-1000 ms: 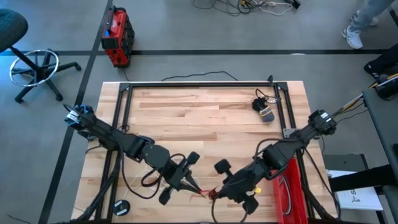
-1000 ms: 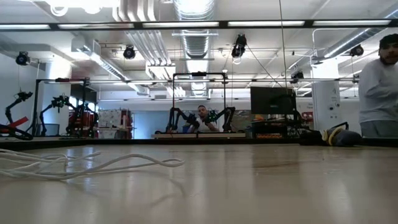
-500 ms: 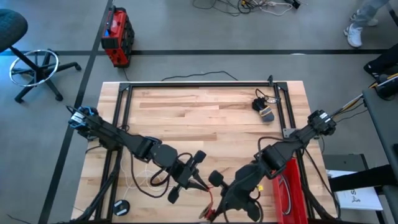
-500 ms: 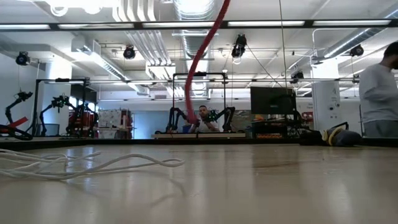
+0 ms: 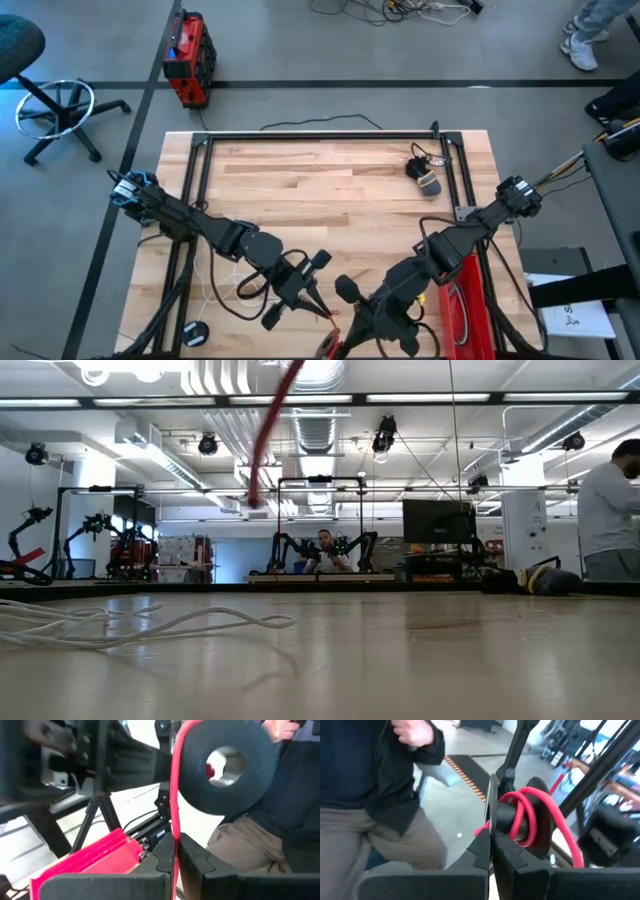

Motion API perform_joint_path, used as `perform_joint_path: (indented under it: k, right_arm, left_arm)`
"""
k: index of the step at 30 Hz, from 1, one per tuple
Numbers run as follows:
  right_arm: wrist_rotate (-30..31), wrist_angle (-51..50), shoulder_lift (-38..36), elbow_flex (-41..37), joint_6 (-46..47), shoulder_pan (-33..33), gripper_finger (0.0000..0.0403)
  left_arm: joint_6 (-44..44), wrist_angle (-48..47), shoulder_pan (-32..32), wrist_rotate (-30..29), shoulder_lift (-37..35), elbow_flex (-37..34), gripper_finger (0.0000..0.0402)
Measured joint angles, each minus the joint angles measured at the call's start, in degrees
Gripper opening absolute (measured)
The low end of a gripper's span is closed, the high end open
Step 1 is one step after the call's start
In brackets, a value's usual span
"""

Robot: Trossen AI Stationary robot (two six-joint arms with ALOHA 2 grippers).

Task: Coil cords
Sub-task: Coil the red wire onto the spool

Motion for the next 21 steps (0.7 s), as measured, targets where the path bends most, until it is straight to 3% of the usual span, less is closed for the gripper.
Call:
perform_joint_path:
  k: [10,21]
  right_arm:
    - [2.51,6.51,0.04,0.00,-2.22,-0.17,0.0000]
    - [11.83,-2.48,-4.74,0.07,2.69,0.04,0.0000]
  left_arm:
    - [-1.50,5.80,0.02,0.66,5.05,-0.35,0.0010]
    - [-7.79,4.82,-0.66,4.37,4.41,-0.44,0.0016]
